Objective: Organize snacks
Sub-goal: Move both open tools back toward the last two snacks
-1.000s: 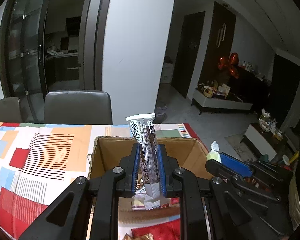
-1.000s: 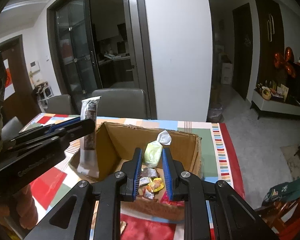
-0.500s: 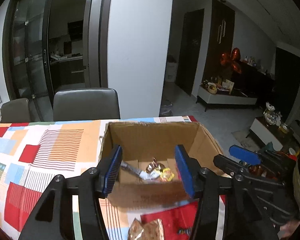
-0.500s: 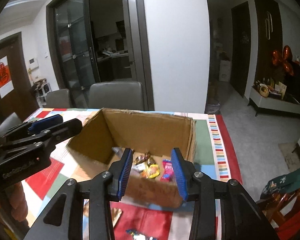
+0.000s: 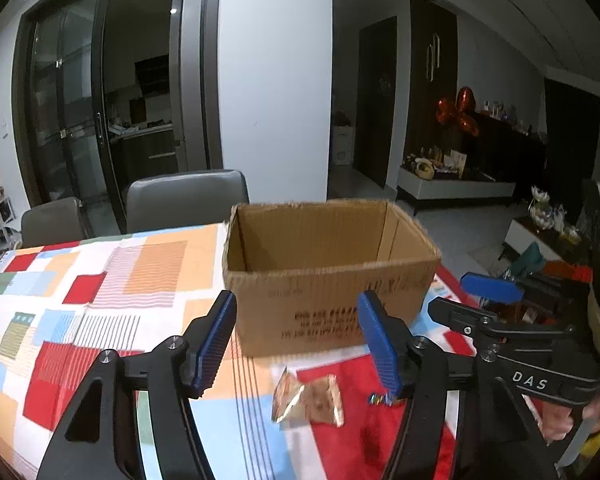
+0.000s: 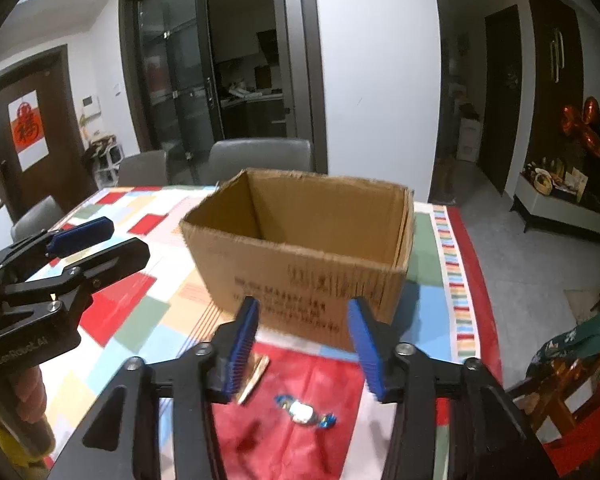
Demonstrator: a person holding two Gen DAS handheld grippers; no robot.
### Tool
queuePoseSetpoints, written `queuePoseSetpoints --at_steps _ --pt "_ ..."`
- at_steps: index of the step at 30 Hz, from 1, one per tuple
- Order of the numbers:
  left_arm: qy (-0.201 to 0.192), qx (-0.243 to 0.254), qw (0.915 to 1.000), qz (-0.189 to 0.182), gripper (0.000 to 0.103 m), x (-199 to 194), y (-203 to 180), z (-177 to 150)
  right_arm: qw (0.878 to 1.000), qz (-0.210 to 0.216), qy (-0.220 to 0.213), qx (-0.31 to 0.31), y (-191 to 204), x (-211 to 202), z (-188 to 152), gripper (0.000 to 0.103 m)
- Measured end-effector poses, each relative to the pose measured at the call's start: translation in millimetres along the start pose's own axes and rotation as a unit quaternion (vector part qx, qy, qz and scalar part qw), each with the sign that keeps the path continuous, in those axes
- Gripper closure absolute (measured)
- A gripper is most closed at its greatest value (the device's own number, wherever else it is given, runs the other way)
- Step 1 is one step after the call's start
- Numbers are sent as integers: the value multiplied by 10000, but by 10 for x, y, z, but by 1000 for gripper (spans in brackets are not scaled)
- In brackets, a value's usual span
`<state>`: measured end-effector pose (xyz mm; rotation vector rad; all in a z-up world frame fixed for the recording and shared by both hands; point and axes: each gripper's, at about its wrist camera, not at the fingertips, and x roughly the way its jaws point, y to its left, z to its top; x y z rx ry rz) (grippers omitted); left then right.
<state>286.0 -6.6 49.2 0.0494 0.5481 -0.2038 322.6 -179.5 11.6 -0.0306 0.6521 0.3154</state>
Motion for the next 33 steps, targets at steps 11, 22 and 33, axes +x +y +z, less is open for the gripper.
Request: queuePoseSetpoints --at_steps 11,22,33 --pt "606 -258 9978 -46 35 130 60 -511 9981 2 586 -182 105 127 -448 53" --pt "1289 -361 9908 -181 34 511 84 -874 9917 144 1276 -119 110 467 -759 53" --pt "1666 -433 9848 -231 34 890 131 -1009 9847 78 1718 -299 75 816 -925 53"
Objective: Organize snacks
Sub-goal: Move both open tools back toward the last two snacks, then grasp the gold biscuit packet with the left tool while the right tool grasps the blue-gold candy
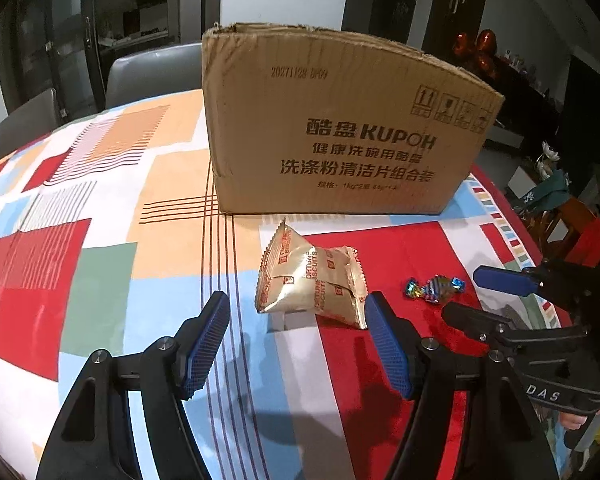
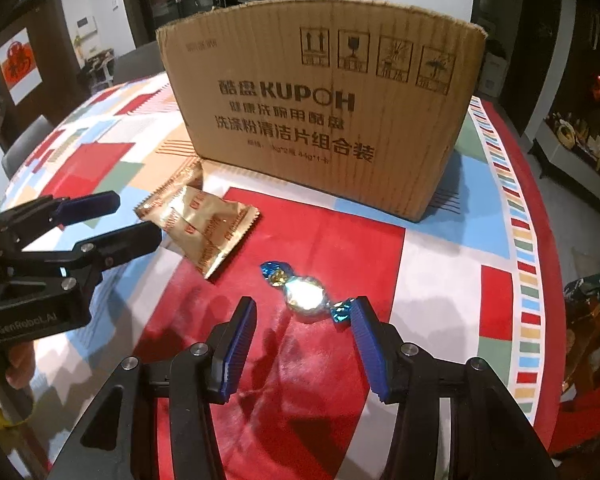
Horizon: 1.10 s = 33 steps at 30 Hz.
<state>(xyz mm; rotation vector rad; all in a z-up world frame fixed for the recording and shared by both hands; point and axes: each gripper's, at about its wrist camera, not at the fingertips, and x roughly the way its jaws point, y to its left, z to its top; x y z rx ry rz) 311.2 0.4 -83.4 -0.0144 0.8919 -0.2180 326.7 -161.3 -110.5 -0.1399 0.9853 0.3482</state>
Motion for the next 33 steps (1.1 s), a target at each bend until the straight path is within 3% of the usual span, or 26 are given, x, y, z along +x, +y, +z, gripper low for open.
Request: queuePoseSetpoints --at_steps 14,16,18,20,22,27,33 --pt "166 -362 9989 -254 34 347 56 147 9998 -107 8 -139 -15 195 70 53" --pt "182 -410 9986 -294 35 382 47 159 9999 -112 3 -122 -30 220 82 61" --pt "190 -441 9983 -329 36 402 48 173 9999 -69 23 -94 -41 255 96 62" --pt "182 -476 9980 -372 53 412 44 180 10000 -63 -22 -35 -60 257 104 62" --pt "196 -493 9977 -434 62 420 37 181 10000 -65 -63 -17 -64 252 108 64" --pt "120 -460 9979 -445 70 372 6 164 9998 -82 -172 -28 -33 220 98 76" --pt "-28 -341 9983 -480 73 204 -59 148 9994 -57 -337 39 -13 107 95 77"
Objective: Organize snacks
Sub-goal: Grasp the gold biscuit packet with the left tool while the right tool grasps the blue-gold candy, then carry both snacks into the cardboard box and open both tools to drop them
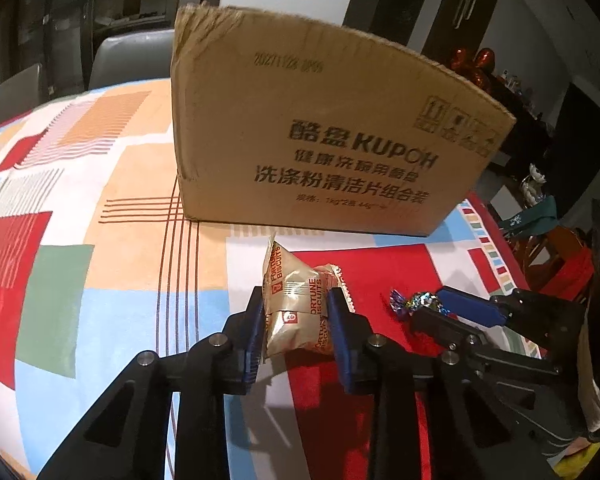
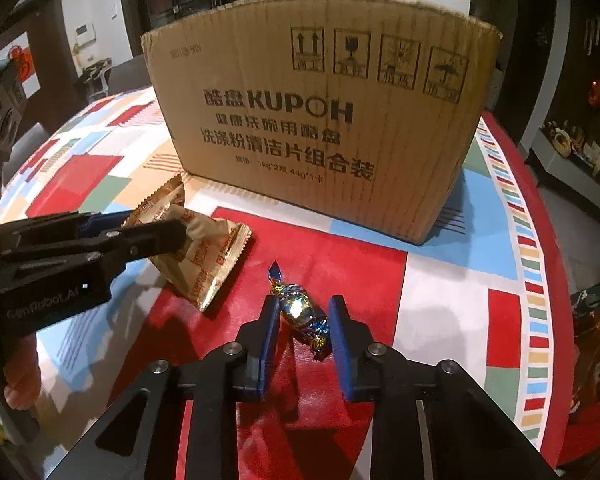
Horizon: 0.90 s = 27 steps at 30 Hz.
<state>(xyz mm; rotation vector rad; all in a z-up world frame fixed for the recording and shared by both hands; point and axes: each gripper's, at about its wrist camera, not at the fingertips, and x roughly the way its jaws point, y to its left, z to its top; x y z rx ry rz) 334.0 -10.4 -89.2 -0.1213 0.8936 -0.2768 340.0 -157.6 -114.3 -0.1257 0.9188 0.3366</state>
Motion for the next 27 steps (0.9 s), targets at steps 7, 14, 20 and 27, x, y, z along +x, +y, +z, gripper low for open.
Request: queuePoseSetpoints --at_steps 7,14,20,27 --pt "-210 7 9998 -69 74 -279 -45 -3 9994 54 -314 101 5 -293 57 77" --pt "-505 107 9986 -105 75 -589 -104 27 9970 49 -751 161 35 -665 129 77" --pt "-883 193 9958 -113 75 -916 -156 131 9931 15 -1150 233 33 -978 217 77" --pt "-1338 368 9903 -78 75 -1244 -244 319 9877 -10 -1531 313 9 -1240 406 77"
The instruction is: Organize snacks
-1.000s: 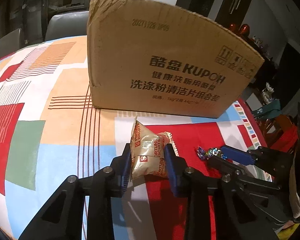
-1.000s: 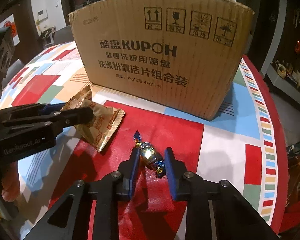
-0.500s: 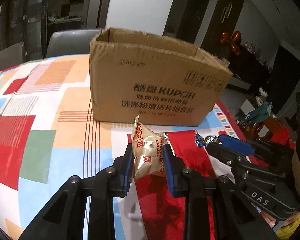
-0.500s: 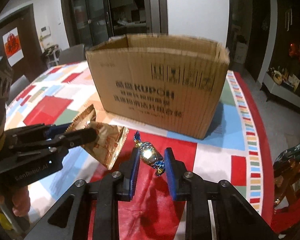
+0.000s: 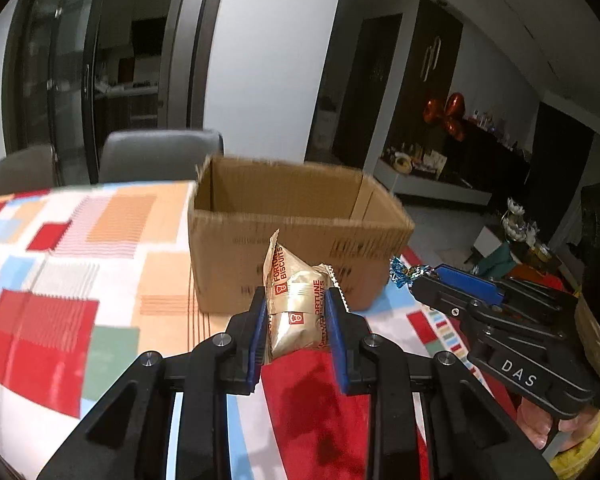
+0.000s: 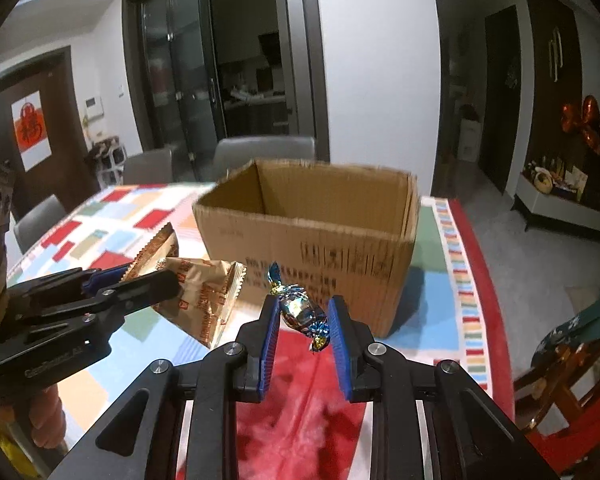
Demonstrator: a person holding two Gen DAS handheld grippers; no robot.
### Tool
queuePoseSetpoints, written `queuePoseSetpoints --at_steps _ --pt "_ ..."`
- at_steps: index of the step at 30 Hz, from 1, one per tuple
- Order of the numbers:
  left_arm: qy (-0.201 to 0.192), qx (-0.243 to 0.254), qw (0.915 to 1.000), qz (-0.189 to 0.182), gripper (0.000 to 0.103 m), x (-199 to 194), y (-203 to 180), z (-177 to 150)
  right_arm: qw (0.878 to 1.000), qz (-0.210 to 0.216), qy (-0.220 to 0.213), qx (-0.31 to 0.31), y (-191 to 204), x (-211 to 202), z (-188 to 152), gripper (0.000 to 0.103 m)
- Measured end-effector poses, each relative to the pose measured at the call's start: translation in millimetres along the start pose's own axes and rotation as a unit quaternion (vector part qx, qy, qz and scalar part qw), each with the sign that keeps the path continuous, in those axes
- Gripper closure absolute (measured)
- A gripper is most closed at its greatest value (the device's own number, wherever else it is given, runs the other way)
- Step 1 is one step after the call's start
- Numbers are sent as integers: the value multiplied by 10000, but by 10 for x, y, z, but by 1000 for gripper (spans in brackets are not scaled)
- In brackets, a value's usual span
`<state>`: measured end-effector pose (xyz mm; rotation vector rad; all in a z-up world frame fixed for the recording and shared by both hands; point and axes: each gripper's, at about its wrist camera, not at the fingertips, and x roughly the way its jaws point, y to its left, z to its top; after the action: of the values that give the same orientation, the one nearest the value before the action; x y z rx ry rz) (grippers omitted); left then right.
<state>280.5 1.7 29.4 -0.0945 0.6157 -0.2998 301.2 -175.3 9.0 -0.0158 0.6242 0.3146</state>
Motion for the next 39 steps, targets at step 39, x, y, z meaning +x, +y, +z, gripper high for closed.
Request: queuePoseSetpoints --at_steps 39 --pt "40 582 9947 843 40 732 -123 1246 9974 -554 197 410 -373 397 1222 47"
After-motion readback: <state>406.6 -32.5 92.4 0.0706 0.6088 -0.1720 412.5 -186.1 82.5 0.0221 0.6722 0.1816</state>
